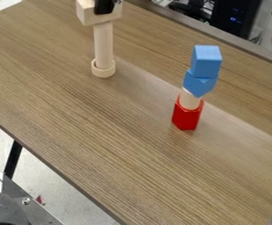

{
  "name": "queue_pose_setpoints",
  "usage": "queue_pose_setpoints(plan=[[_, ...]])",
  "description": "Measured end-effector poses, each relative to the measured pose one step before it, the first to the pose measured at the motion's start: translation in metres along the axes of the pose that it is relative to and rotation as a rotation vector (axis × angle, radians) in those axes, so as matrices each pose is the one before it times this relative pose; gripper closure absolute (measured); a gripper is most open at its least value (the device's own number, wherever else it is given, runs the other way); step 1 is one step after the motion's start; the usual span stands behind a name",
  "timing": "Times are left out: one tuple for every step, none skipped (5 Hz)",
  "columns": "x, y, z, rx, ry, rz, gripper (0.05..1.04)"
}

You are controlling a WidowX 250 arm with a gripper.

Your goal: Put the arch on the cylinder

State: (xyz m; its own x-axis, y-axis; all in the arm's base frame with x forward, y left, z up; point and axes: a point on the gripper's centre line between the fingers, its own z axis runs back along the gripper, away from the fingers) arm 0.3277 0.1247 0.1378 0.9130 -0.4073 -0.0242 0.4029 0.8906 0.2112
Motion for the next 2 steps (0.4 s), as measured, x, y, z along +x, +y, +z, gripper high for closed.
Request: queue_pose_setpoints(plan=[[0.00082, -0.00051, -0.00370, -0.0062, 0.0047, 0.0032, 0.698], [0.00066, -0.00026, 0.00036, -0.0025, -0.0037, 0.0049, 0.698]])
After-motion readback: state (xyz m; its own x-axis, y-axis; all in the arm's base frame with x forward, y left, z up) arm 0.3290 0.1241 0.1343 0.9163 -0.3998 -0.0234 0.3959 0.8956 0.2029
